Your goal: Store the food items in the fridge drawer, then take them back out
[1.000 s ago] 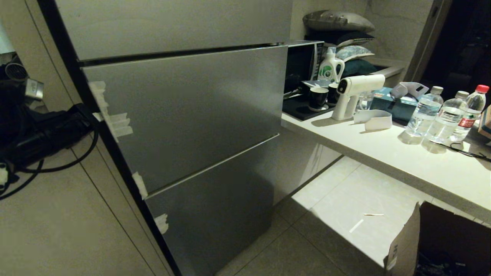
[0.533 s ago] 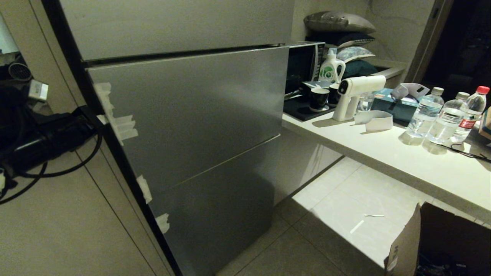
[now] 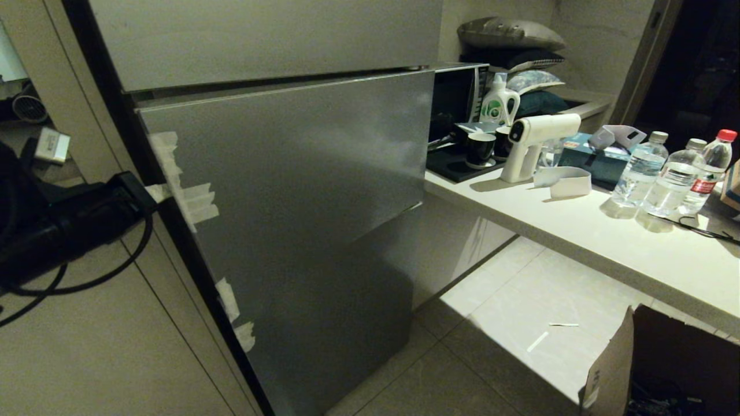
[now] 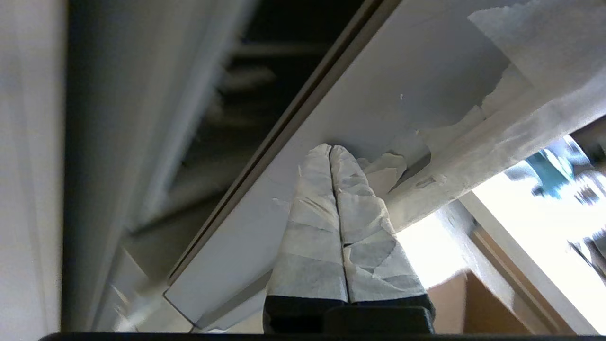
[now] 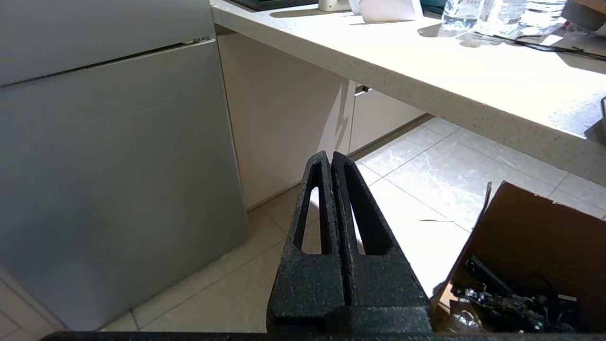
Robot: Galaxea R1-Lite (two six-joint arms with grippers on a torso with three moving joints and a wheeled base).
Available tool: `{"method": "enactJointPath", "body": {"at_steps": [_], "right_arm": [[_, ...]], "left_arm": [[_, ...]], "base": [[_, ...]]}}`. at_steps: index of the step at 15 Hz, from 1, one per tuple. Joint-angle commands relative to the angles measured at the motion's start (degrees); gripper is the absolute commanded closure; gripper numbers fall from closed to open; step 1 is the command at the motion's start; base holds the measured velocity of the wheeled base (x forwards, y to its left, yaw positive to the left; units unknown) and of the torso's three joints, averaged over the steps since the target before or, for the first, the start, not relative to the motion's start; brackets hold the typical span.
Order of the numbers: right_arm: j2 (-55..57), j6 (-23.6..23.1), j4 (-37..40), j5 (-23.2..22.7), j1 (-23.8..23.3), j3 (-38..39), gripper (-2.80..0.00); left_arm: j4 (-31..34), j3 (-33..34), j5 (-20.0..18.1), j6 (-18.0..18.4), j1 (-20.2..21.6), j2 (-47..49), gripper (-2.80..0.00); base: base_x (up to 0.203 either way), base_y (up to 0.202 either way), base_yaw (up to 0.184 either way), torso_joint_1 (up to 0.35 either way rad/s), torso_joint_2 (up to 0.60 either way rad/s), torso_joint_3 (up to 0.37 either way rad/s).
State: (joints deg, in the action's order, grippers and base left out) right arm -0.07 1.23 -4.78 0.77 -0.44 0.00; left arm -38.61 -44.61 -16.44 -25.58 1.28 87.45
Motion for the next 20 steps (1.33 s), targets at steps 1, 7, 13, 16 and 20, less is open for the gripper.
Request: {"method": "enactJointPath", "body": {"at_steps": [1, 7, 13, 16, 20], "right_arm": [[-0.01, 0.00, -0.06, 0.01, 0.00, 1.76, 0.00], [-0.01, -0.01, -0.06, -0.06, 0.00, 1.76, 0.00], [-0.01, -0.26, -0.06, -0.06, 0.00, 1.76, 0.00], [-0.01, -0.26, -0.06, -0.06, 0.00, 1.76, 0.00], [-0.01, -0.26, -0.06, -0.06, 0.00, 1.76, 0.00]], "left_arm": [[-0.30, 4.25, 0.01, -0.17, -4.29, -6.73, 0.00], [0.83, 17.09, 0.40, 0.15, -20.90, -29.35, 0.00], [18.84, 21.30, 3.22, 0.50, -23.31, -54.52, 0.00], [29.34, 18.58, 14.39, 4.15, -23.34, -56.64, 0.00], [34.89, 16.50, 34.46, 15.80, -23.24, -57.42, 0.00]], "base": [[0.000, 0.000, 0.000, 0.000, 0.00, 0.000], [0.000, 0.000, 0.000, 0.000, 0.00, 0.000], [0.000, 0.000, 0.000, 0.000, 0.00, 0.000], [0.000, 0.000, 0.000, 0.000, 0.00, 0.000], [0.000, 0.000, 0.000, 0.000, 0.00, 0.000]]}}
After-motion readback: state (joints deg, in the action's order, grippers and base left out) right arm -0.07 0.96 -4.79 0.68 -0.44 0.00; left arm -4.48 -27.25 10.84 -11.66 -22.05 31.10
